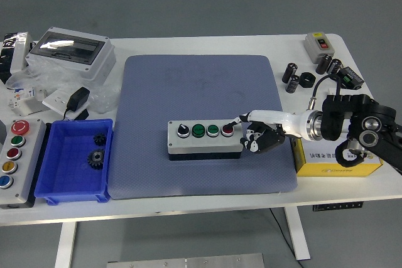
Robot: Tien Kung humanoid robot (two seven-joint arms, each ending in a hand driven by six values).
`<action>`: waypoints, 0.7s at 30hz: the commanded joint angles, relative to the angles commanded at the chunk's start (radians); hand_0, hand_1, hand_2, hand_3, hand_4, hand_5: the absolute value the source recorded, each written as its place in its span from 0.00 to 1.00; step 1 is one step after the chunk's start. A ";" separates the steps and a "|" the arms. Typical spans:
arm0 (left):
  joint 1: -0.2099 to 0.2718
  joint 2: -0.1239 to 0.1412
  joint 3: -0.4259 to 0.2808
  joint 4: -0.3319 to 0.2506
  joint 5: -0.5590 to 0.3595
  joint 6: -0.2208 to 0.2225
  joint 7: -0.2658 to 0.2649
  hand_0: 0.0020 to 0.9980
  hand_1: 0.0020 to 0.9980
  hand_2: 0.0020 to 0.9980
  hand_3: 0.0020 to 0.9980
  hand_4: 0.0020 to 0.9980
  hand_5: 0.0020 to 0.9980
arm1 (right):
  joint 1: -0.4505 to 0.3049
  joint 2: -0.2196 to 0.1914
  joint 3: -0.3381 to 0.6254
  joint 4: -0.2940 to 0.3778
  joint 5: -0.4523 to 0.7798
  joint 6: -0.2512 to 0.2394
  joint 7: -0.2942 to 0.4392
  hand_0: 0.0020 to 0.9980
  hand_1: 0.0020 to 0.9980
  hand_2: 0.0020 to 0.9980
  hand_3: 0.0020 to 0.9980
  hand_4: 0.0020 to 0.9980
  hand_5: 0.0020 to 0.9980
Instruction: Pick up the button,place it on the desk,press the button,press the button
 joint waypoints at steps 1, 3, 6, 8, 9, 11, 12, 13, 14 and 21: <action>0.000 0.000 0.001 0.000 -0.001 0.000 0.000 0.61 0.60 0.52 0.60 0.65 0.12 | -0.004 -0.003 0.014 0.011 0.011 0.003 0.005 0.00 0.18 0.25 0.87 0.28 0.03; 0.001 -0.001 0.002 0.000 -0.002 0.000 0.000 0.61 0.60 0.52 0.60 0.65 0.12 | -0.016 -0.010 0.054 0.044 0.032 0.011 0.015 0.00 0.18 0.25 0.87 0.28 0.03; 0.004 0.000 0.001 0.000 -0.001 0.000 0.001 0.61 0.60 0.52 0.60 0.65 0.12 | -0.038 -0.015 0.112 0.073 0.036 0.005 0.029 0.00 0.18 0.25 0.87 0.28 0.03; 0.005 0.000 0.001 0.000 -0.001 0.000 0.001 0.61 0.60 0.52 0.60 0.65 0.12 | -0.058 -0.010 0.149 0.073 0.018 -0.024 0.048 0.00 0.18 0.25 0.86 0.28 0.03; 0.006 0.000 0.001 0.000 -0.001 0.001 0.001 0.61 0.60 0.52 0.60 0.65 0.12 | -0.072 -0.003 0.167 0.069 0.001 -0.046 0.062 0.00 0.18 0.25 0.86 0.28 0.03; 0.008 0.000 0.002 0.000 -0.002 0.001 0.001 0.61 0.60 0.52 0.60 0.65 0.12 | -0.106 0.022 0.207 0.055 -0.044 -0.102 0.101 0.00 0.18 0.25 0.86 0.28 0.03; 0.009 0.000 0.002 0.000 -0.002 0.002 0.001 0.61 0.60 0.52 0.60 0.65 0.12 | -0.123 0.037 0.225 0.048 -0.065 -0.130 0.120 0.00 0.18 0.24 0.85 0.30 0.03; 0.010 -0.001 0.003 0.000 -0.003 0.003 0.001 0.61 0.60 0.52 0.60 0.65 0.12 | -0.140 0.052 0.243 0.040 -0.087 -0.161 0.139 0.00 0.18 0.24 0.85 0.30 0.03; 0.011 -0.002 0.004 0.000 -0.004 0.004 0.001 0.61 0.60 0.52 0.60 0.65 0.12 | -0.159 0.071 0.264 0.030 -0.111 -0.194 0.161 0.00 0.18 0.24 0.85 0.30 0.03; 0.024 -0.008 0.001 0.000 -0.002 0.007 0.000 0.61 0.60 0.52 0.60 0.65 0.12 | -0.282 0.215 0.394 -0.036 -0.210 -0.460 0.362 0.05 0.22 0.31 0.81 0.35 0.09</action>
